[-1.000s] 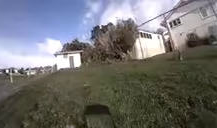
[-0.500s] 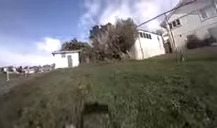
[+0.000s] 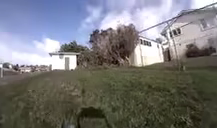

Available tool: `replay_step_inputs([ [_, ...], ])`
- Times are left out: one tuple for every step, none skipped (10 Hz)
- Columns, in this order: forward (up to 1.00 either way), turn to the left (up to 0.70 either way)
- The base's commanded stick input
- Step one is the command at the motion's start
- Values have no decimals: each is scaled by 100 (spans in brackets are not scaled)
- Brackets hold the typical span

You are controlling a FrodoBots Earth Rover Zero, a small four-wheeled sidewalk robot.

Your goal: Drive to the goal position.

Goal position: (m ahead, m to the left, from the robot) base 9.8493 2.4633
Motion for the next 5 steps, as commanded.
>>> replay_step_inputs([
  [70, 0],
  [70, 0],
  [70, 0],
  [70, 0],
  [70, 0],
])
